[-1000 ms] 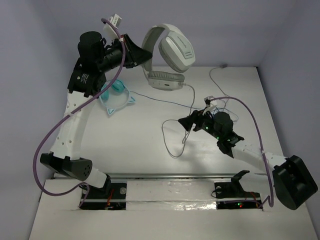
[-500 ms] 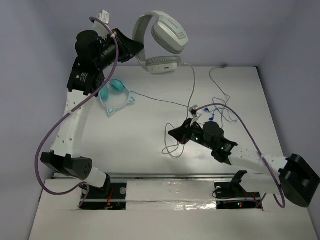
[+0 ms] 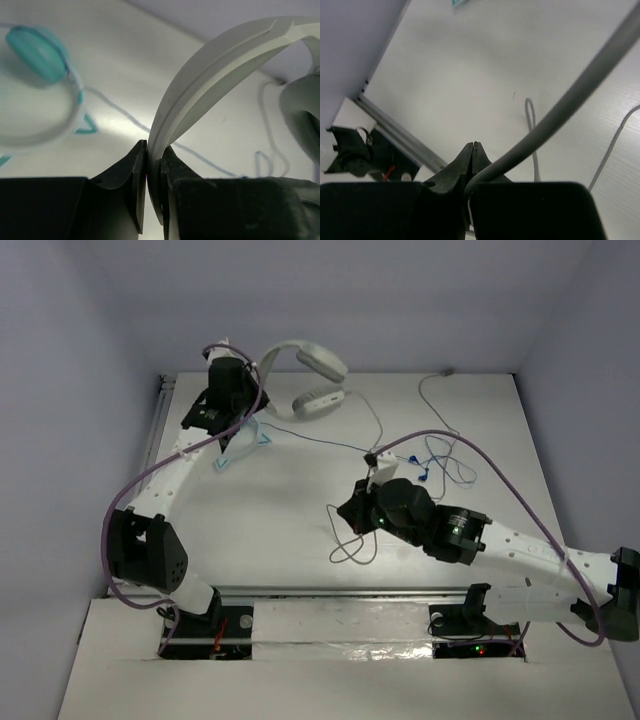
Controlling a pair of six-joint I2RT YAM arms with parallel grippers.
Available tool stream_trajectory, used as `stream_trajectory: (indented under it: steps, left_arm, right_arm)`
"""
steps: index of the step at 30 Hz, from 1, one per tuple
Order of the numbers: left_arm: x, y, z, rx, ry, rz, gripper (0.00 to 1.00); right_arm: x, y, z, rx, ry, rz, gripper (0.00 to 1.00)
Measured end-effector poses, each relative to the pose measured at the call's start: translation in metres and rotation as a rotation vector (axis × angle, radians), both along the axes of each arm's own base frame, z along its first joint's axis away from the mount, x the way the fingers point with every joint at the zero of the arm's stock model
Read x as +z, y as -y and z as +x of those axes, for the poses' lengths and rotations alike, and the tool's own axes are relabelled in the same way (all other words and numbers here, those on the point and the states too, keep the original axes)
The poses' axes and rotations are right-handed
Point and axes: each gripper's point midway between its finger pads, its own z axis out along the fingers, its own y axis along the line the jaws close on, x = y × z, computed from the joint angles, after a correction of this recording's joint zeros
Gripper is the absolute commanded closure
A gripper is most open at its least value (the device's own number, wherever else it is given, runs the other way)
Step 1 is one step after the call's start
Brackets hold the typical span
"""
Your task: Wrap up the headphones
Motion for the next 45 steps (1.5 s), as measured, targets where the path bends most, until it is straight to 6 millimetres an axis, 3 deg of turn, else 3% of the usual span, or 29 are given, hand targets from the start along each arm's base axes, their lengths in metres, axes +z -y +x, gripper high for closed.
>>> stream_trajectory:
  steps: [3, 6, 10, 14, 21, 25, 27, 29, 33, 35, 38, 39, 41, 42, 43, 45]
  left_arm:
    - [-0.049, 0.003, -0.019, 0.020, -0.078, 0.101, 1.00]
    - [-0.079, 0.009, -0.051, 0.010, -0.114, 0.189, 1.00]
    - [-0.087, 0.018, -0.084, -0.035, -0.096, 0.248, 1.00]
    - [-0.090, 0.029, -0.101, -0.076, -0.073, 0.273, 1.00]
    - [-0.113, 0.044, -0.119, -0.129, -0.101, 0.307, 1.00]
    - [-0.106, 0.024, -0.115, -0.079, -0.101, 0.289, 1.00]
    - [-0.080, 0.009, -0.103, -0.031, -0.085, 0.273, 1.00]
    - [-0.036, 0.001, -0.088, 0.002, -0.021, 0.241, 1.00]
    - [0.110, 0.001, -0.067, 0.038, 0.236, 0.134, 1.00]
    - [0.176, 0.001, -0.075, 0.032, 0.374, 0.070, 1.00]
    - [0.257, -0.003, -0.106, 0.001, 0.539, -0.007, 1.00]
    - [0.273, -0.004, -0.116, -0.014, 0.573, -0.023, 1.00]
    - [0.301, -0.005, -0.139, -0.055, 0.631, -0.051, 1.00]
    - [0.310, -0.005, -0.148, -0.073, 0.650, -0.059, 1.00]
    - [0.314, -0.005, -0.153, -0.082, 0.658, -0.063, 1.00]
    - [0.325, -0.003, -0.169, -0.127, 0.679, -0.076, 1.00]
  right_arm:
    - [0.013, -0.009, -0.012, 0.018, 0.003, -0.107, 1.00]
    - [0.042, -0.012, -0.016, 0.020, 0.045, -0.176, 1.00]
    - [0.090, 0.000, 0.003, -0.069, 0.148, -0.245, 1.00]
    - [0.124, 0.011, 0.024, -0.156, 0.254, -0.310, 1.00]
    - [0.137, 0.020, 0.040, -0.170, 0.333, -0.407, 1.00]
    - [0.131, 0.018, 0.031, -0.121, 0.307, -0.345, 1.00]
    - [0.114, 0.017, 0.012, -0.037, 0.276, -0.255, 1.00]
    - [0.090, 0.021, -0.009, 0.045, 0.232, -0.190, 1.00]
    - [0.054, 0.020, -0.034, 0.141, 0.147, -0.137, 1.00]
    - [0.043, 0.012, -0.038, 0.167, 0.119, -0.125, 1.00]
    - [0.021, 0.007, -0.037, 0.165, 0.089, -0.133, 0.97]
    - [0.016, 0.006, -0.036, 0.158, 0.085, -0.136, 0.92]
    - [0.005, 0.006, -0.032, 0.132, 0.082, -0.137, 0.69]
    - [0.000, 0.007, -0.029, 0.114, 0.087, -0.138, 0.60]
    - [-0.003, 0.007, -0.026, 0.096, 0.094, -0.134, 0.44]
    - [-0.010, 0.011, -0.019, 0.062, 0.109, -0.125, 0.33]
